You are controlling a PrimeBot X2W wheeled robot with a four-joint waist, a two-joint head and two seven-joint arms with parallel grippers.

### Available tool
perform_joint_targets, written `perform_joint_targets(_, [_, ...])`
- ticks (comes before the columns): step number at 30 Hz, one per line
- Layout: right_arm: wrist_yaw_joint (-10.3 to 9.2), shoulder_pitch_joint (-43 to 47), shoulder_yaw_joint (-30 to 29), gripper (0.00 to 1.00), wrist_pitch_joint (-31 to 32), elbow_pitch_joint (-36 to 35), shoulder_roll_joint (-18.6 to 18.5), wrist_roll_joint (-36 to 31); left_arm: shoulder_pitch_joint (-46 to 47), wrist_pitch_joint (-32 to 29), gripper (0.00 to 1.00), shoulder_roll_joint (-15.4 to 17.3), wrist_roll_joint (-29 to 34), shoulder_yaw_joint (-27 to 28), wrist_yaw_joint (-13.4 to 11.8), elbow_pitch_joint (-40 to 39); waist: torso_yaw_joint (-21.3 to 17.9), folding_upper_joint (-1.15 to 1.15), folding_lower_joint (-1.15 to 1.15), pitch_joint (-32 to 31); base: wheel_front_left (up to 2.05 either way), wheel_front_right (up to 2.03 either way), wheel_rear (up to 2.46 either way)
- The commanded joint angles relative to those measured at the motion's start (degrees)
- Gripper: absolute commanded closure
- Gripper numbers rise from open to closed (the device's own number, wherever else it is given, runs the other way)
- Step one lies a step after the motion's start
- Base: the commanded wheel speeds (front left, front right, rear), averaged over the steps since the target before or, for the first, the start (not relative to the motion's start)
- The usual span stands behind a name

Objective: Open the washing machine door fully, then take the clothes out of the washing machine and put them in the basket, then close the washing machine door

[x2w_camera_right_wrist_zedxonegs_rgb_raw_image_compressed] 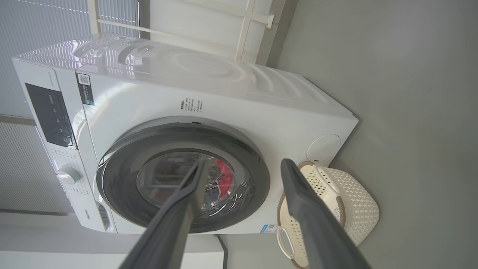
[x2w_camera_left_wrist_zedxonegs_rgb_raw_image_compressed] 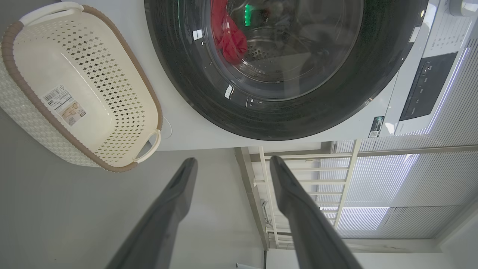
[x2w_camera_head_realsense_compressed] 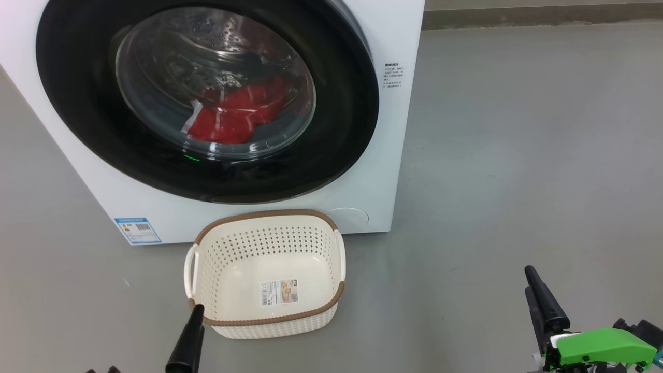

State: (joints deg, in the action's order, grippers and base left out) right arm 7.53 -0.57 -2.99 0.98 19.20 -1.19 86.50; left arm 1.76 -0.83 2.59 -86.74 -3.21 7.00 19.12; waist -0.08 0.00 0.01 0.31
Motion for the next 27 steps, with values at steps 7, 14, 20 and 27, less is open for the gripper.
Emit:
perform_joint_targets(7, [-0.01,-3.1,0.9,0.0,-1.7,-2.5,-0.7,-6.2,3.4,1.6,0.0,0.4,6.7,0.5,0.1,-2.8,0.0,0.0,-0.01,0.0,0.0,0.0,0.0])
perform_joint_targets(14, [-0.01,-3.6,1.4,0.0,-2.8,-3.3,-0.8,-11.3,4.0,2.7,0.0,0.2,12.7,0.3,0.2,-4.0,0.0,0.0,-0.01,-0.1,0.0,0.0,0.0])
perform_joint_targets(20, [-0.02,-4.1,1.8,0.0,-3.8,-3.9,-0.8,-16.7,4.5,3.7,0.0,0.2,19.3,-0.4,0.2,-4.7,0.0,0.0,-0.01,-0.2,0.0,0.0,0.0])
perform_joint_targets(27, [-0.02,-4.6,2.3,0.0,-4.8,-4.9,-0.9,-22.3,5.0,4.7,0.0,0.1,25.5,0.0,0.2,-5.9,0.0,0.0,-0.01,-0.1,0.0,0.0,0.0])
